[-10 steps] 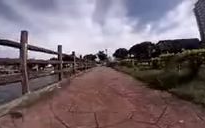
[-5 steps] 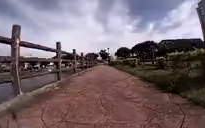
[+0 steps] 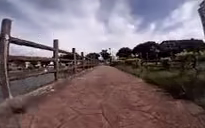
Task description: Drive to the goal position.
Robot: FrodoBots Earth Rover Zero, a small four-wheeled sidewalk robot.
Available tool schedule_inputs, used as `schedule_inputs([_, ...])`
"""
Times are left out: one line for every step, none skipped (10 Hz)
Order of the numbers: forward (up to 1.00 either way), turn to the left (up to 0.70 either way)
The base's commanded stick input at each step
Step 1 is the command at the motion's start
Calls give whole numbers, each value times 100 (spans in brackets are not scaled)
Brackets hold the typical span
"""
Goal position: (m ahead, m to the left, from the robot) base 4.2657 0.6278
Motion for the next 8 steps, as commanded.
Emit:
schedule_inputs([70,7])
schedule_inputs([70,12])
schedule_inputs([70,12])
schedule_inputs([70,12])
schedule_inputs([70,12])
schedule_inputs([70,12])
schedule_inputs([70,12])
schedule_inputs([70,12])
